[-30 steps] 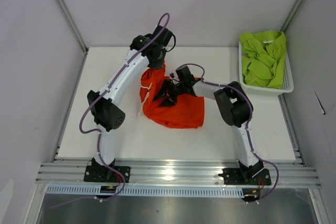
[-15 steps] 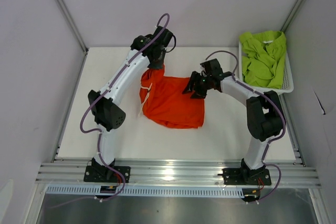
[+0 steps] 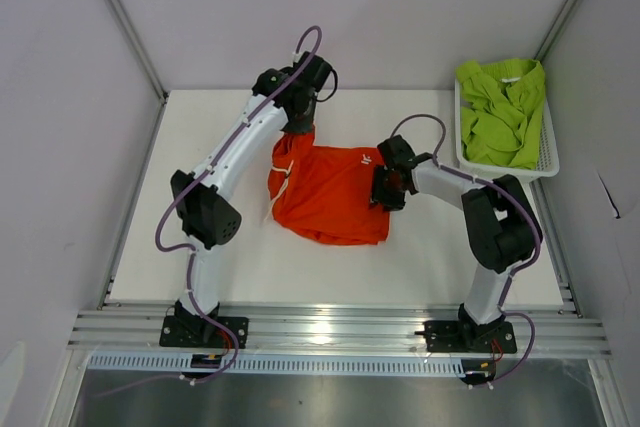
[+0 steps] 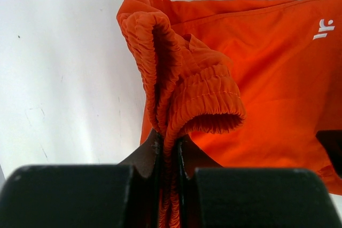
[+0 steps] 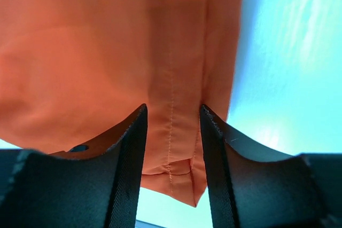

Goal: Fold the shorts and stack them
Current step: Fold the shorts

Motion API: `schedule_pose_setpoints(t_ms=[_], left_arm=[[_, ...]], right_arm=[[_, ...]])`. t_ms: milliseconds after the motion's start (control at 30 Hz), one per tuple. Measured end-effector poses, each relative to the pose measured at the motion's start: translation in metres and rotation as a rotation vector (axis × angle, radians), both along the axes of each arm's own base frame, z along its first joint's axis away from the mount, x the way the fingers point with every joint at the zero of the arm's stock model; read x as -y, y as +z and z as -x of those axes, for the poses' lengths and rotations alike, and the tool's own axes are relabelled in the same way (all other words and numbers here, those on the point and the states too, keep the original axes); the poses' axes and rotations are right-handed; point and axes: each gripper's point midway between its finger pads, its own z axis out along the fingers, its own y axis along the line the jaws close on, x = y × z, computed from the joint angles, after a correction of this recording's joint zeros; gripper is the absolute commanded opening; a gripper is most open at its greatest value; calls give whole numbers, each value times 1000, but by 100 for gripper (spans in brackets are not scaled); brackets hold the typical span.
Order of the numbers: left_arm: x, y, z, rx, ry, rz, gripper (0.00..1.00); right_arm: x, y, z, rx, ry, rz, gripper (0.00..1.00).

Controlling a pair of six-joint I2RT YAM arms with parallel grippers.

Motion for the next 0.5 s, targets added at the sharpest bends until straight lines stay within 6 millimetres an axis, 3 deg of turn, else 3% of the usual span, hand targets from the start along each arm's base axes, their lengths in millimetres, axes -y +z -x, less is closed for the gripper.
schedule_pose_setpoints(t_ms=[267,500], left_arm=[[8,-9,5,-11,31,-1,0],[3,-22,8,-28,62,-38,0]], right_arm=[[-22,-8,17,27,53,35,42],[-70,-7,44,71,120,10,42]])
